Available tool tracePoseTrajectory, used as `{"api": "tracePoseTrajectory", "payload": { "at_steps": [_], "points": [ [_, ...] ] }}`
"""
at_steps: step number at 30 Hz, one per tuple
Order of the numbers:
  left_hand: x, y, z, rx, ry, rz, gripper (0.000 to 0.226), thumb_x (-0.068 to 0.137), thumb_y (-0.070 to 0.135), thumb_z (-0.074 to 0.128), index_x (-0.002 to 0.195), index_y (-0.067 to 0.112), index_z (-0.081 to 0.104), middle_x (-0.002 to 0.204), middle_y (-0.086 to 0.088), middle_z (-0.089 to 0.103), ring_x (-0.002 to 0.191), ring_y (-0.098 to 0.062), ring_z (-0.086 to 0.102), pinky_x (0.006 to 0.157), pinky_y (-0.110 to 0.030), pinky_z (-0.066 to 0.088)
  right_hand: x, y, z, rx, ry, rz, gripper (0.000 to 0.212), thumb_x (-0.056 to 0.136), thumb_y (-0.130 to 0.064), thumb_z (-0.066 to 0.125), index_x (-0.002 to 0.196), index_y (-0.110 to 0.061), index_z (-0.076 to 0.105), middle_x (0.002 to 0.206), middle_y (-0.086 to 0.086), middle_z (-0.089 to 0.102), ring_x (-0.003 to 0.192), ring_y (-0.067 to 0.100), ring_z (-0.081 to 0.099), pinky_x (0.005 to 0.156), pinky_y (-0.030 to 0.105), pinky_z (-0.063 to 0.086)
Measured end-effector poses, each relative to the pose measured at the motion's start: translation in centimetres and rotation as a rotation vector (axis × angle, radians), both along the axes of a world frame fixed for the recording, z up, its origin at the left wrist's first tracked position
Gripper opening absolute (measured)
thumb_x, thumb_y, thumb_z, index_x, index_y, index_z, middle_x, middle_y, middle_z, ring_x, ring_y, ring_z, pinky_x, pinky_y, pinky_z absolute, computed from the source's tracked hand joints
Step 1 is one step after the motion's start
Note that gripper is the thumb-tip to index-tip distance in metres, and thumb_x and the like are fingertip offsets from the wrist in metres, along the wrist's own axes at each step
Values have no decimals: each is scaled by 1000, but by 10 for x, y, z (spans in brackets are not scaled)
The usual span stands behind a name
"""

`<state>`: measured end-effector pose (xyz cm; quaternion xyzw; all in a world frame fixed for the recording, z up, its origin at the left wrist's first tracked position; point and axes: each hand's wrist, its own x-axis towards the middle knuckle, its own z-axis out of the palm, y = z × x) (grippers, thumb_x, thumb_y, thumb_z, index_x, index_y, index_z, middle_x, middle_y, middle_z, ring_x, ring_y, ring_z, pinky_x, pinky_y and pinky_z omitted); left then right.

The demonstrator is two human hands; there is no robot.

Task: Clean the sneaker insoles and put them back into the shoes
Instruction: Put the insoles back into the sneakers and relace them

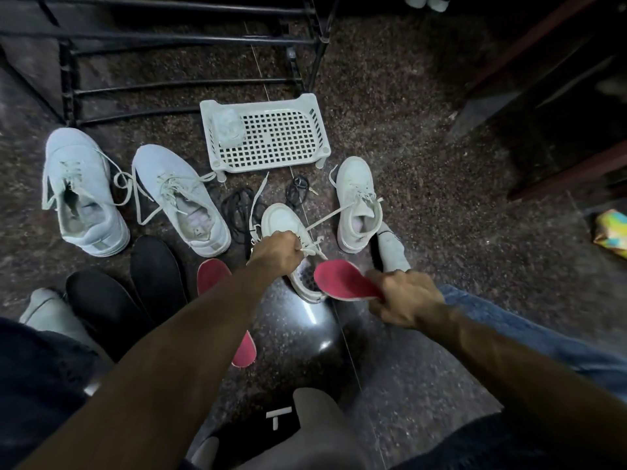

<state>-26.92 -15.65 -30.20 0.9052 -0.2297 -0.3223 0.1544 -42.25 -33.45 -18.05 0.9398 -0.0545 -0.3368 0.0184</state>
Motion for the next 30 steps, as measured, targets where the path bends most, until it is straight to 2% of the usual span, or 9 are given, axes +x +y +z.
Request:
{"api": "tracePoseTrajectory", "payload": {
  "at_steps": [3,10,15,19,23,27,29,30],
  "points": [
    [-5,2,1,-19,13,61,23,87,37,59,98,22,73,103,-8,71,96,-32,65,77,-35,51,-1,22,-12,22,2,1,42,87,-45,48,119,-17,48,113,13,64,103,35,62,80,37,47],
    [-14,10,-1,-46,52,148,17,85,35,59,85,23,71,95,-6,71,92,-32,66,75,-35,54,7,56,-58,184,-72,-282,44,85,-50,46,113,-17,53,109,17,65,100,38,61,78,39,46],
    [-15,10,2,-46,57,169,16,86,34,59,91,25,72,99,-5,71,95,-31,66,78,-36,55,18,69,-82,333,-158,-435,46,81,-51,41,113,-21,55,103,15,68,96,39,62,76,39,46],
    [-18,9,1,-33,35,165,16,85,34,59,89,24,71,100,-7,71,96,-32,65,77,-35,53,32,81,-96,339,-160,-513,46,83,-49,47,120,-21,51,109,15,67,100,39,62,81,39,48],
    [-17,8,1,-13,28,150,15,85,35,58,78,23,65,94,-6,69,92,-33,64,74,-35,51,46,89,-103,356,-111,-603,47,81,-43,59,120,-20,50,116,11,65,104,36,61,83,39,50],
    [-15,8,-1,-31,33,136,16,85,35,58,86,23,69,95,-6,70,92,-33,65,75,-36,53,26,78,-97,421,-168,-730,44,79,-41,63,120,-27,52,114,5,67,103,31,63,85,39,51],
    [-15,8,-1,-40,41,131,16,85,36,58,83,24,69,93,-6,70,90,-34,65,74,-36,53,6,72,-96,413,-148,-886,33,78,-36,65,109,-25,57,102,6,71,92,30,67,80,40,54],
    [-15,8,-1,-43,43,132,16,85,36,58,81,24,68,92,-6,70,89,-33,65,73,-36,54,-2,70,-96,433,-141,-995,23,76,-35,68,95,-24,61,91,7,72,81,30,69,76,43,56]
  ]
}}
